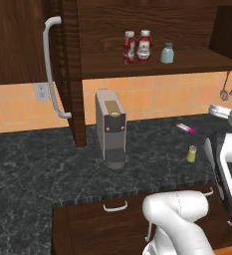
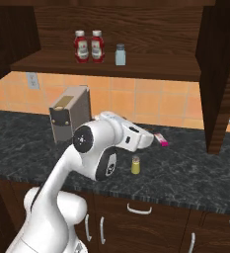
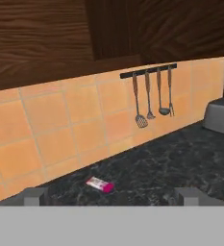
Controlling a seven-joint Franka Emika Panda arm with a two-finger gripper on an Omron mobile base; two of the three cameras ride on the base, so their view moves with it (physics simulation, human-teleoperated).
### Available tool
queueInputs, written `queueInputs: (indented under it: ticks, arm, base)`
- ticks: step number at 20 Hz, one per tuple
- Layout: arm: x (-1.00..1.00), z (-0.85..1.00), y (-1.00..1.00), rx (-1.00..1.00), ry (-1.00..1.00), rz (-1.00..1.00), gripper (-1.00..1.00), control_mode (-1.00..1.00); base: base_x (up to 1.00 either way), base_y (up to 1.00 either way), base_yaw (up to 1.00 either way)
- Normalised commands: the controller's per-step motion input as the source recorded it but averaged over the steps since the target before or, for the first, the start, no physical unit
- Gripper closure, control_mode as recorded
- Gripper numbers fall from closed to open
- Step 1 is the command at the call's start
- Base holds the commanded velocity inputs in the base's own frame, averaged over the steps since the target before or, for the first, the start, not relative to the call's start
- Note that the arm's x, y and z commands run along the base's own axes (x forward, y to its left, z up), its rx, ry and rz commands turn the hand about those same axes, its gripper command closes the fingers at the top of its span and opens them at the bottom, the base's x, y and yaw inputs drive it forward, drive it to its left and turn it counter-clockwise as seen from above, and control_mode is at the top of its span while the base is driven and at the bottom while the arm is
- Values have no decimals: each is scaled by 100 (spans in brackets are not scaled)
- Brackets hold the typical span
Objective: Put the shaker and condiment bottle from the counter next to their counterparts in the cabinet.
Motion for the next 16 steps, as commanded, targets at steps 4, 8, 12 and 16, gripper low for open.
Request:
queueInputs:
  ticks: [4, 8, 12, 16]
  arm:
    - [14, -21, -63, 9, -4, 29, -100, -100]
    - [20, -14, -64, 10, -5, 30, -100, -100]
    - [21, -5, -60, 9, -10, 31, -100, -100]
    - [26, 0, -42, 5, -13, 29, -100, -100]
  base:
    - [0, 0, 0]
    - [0, 0, 0]
    - [0, 0, 0]
    - [0, 0, 0]
